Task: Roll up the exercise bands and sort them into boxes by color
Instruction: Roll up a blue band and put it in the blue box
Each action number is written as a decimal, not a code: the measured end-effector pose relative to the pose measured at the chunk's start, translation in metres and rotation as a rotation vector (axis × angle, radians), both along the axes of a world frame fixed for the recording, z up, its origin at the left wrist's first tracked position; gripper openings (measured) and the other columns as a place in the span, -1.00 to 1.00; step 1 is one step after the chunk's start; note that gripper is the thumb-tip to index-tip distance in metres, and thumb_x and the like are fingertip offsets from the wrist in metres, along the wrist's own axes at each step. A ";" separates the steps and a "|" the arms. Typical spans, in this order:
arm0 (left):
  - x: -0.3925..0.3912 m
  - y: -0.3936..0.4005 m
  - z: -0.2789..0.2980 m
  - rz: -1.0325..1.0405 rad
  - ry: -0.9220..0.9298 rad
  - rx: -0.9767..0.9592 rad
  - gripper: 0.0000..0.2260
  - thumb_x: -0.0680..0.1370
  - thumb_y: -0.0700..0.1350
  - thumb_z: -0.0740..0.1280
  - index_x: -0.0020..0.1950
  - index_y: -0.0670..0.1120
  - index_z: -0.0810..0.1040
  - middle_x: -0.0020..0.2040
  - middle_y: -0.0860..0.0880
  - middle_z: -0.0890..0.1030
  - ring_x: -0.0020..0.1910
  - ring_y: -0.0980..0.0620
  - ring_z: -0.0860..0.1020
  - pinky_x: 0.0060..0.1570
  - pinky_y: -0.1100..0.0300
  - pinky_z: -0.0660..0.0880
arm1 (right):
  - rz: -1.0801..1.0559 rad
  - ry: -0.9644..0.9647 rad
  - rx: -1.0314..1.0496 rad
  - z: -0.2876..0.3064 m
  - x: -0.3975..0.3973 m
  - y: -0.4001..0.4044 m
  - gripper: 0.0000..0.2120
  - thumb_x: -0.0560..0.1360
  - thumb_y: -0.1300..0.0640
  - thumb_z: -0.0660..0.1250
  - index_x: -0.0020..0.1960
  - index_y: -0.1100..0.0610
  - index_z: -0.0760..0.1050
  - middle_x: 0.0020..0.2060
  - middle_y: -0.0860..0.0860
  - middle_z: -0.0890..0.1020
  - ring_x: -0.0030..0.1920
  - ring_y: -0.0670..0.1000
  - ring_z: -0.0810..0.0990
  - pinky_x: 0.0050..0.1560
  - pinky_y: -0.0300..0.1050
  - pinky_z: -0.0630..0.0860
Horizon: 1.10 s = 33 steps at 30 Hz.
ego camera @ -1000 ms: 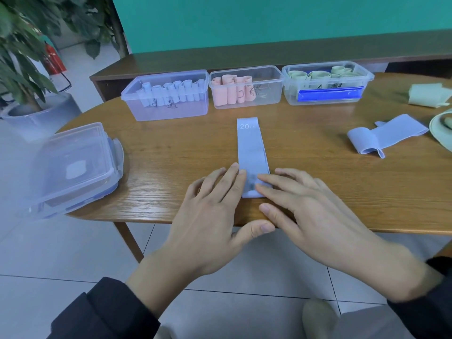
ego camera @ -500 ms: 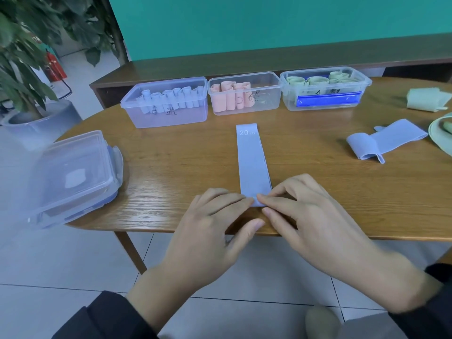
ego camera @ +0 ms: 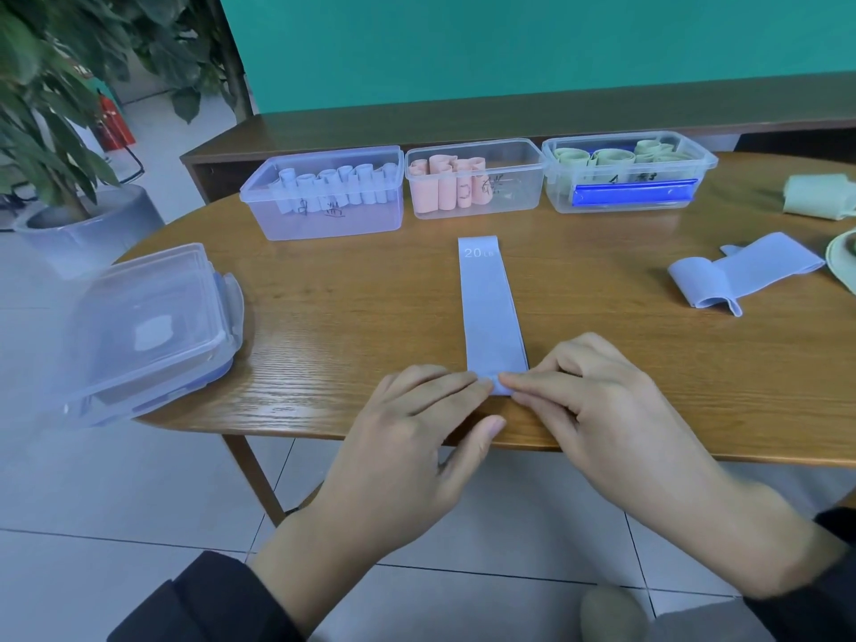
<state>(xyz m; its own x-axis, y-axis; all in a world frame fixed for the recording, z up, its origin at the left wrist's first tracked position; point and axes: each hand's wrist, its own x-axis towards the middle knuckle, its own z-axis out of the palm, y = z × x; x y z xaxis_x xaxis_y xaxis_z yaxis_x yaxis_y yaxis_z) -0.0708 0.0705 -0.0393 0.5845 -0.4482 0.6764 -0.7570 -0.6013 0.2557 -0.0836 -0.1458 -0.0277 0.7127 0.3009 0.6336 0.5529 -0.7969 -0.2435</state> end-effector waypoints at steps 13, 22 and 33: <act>0.001 -0.009 0.004 0.088 -0.039 0.068 -0.73 0.62 0.06 0.34 0.16 -0.08 0.68 0.06 0.08 0.67 0.09 0.00 0.57 -0.02 -0.01 0.53 | 0.004 0.137 0.027 0.011 0.005 -0.005 -0.89 0.58 0.05 0.37 0.03 -0.02 0.68 -0.11 -0.12 0.62 -0.07 0.02 0.59 -0.11 0.04 0.57; 0.004 -0.012 0.001 0.175 -0.045 0.205 -0.50 0.67 0.23 0.15 0.29 -0.12 0.62 0.25 0.04 0.62 0.20 -0.04 0.53 0.04 -0.03 0.50 | -0.074 0.128 -0.153 0.015 0.008 -0.006 -0.78 0.59 -0.03 0.26 0.06 -0.06 0.68 0.32 -0.05 0.49 0.19 0.06 0.55 -0.07 -0.17 0.39; 0.013 -0.012 0.013 0.241 0.032 0.388 -0.34 0.65 0.38 -0.06 0.36 -0.04 0.57 0.42 0.06 0.54 0.28 -0.05 0.49 0.11 -0.02 0.46 | 0.004 0.030 -0.081 0.010 0.012 -0.005 -0.76 0.62 0.00 0.28 0.13 0.03 0.69 0.00 -0.07 0.60 0.02 0.02 0.56 -0.01 -0.10 0.54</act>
